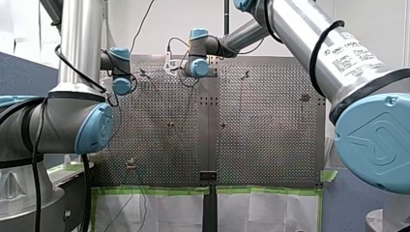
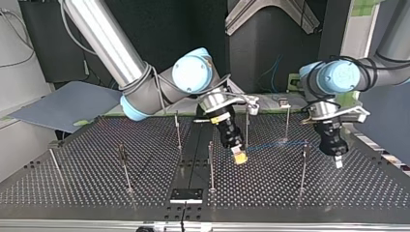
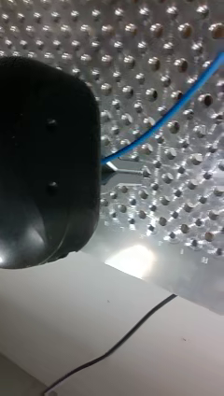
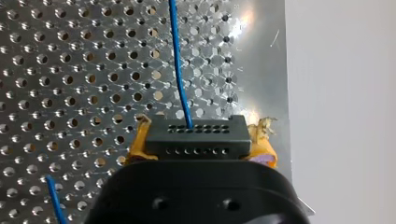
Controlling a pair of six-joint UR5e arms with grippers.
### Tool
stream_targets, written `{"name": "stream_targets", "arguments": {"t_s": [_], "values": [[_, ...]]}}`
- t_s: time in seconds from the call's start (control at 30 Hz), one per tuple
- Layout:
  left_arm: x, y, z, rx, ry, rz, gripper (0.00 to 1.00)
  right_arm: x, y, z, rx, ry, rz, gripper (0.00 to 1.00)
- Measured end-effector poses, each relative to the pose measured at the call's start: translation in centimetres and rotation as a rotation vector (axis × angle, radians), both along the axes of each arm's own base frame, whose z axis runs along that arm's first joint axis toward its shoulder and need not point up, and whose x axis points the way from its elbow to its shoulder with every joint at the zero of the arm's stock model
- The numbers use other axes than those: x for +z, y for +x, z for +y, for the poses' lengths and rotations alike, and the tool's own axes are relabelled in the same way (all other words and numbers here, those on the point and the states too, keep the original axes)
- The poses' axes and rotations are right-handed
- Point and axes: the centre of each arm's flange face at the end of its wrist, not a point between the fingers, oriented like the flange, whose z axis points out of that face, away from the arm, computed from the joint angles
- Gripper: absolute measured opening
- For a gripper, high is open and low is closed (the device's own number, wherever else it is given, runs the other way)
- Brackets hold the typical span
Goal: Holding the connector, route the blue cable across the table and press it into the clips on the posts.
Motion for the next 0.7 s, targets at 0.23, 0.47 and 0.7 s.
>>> {"name": "stream_targets", "arguments": {"t_s": [0.23,0.47,0.7], "values": [[-0.2,0.8,0.7,-0.017,0.004,0.002,0.00,0.2,-0.5,-0.8,-0.020,0.001,-0.001,0.00],[-0.7,1.3,0.7,-0.035,0.008,0.014,0.00,0.4,-1.1,-1.8,-0.038,0.004,0.001,0.00],[-2.2,2.3,0.8,-0.056,0.002,0.047,0.00,0.7,-1.2,-1.9,-0.039,0.002,-0.001,0.00]]}}
